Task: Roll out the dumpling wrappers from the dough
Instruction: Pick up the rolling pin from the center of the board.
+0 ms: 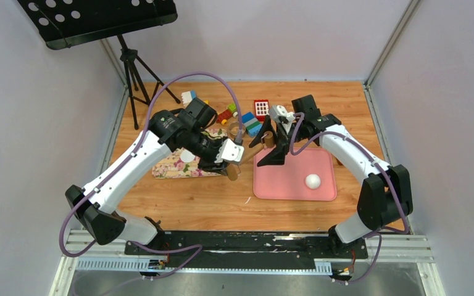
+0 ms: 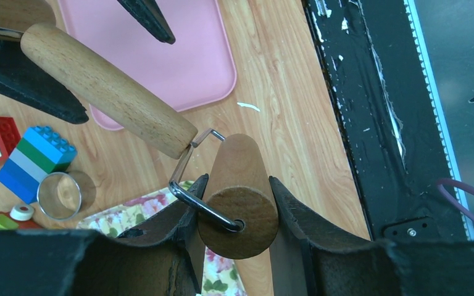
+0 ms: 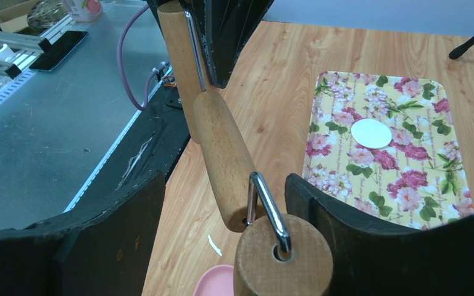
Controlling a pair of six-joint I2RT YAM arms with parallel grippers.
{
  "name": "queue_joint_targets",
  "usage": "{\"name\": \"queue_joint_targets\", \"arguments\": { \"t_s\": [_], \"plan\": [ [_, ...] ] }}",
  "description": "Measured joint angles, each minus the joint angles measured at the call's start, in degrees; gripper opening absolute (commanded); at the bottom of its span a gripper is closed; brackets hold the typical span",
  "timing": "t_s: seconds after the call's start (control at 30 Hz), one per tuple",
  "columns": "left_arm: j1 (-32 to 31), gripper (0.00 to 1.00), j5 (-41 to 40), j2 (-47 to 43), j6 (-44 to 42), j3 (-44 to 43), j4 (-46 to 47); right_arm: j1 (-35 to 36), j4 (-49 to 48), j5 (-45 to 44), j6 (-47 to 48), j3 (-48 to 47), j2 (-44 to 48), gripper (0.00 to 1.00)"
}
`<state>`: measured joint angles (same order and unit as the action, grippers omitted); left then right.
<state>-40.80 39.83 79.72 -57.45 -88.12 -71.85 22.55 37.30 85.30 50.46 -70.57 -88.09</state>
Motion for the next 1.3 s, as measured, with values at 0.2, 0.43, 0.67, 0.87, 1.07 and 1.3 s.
{"name": "queue_joint_targets", "arguments": {
  "t_s": [0.2,0.43,0.67,0.87,1.07,1.3],
  "plan": [
    [0.0,0.0,-0.74,0.09,1.6,0.0,0.02,0.15,0.02,0.13,-0.9,0.0,-0.07,0.64],
    [0.0,0.0,-1.55,0.31,3.67,0.0,0.13,0.13,0.09,0.11,-2.38,-0.33,-0.83,0.38],
    [1.05,0.0,-4.39,0.31,6.8,0.15,0.63,0.26,0.79,0.59,-2.84,-0.44,-1.14,0.54],
    [0.39,0.0,-5.01,0.31,8.37,1.49,2.27,0.22,0.85,-0.04,-4.74,-0.48,-1.42,0.62],
    [0.37,0.0,-5.03,0.28,9.29,1.77,2.91,0.13,0.83,-0.42,-5.33,-0.57,-1.51,0.63],
    [0.37,0.0,-4.98,0.28,9.46,1.77,3.06,0.07,0.79,-0.85,-7.56,-3.43,-4.11,0.48]
  ]
}}
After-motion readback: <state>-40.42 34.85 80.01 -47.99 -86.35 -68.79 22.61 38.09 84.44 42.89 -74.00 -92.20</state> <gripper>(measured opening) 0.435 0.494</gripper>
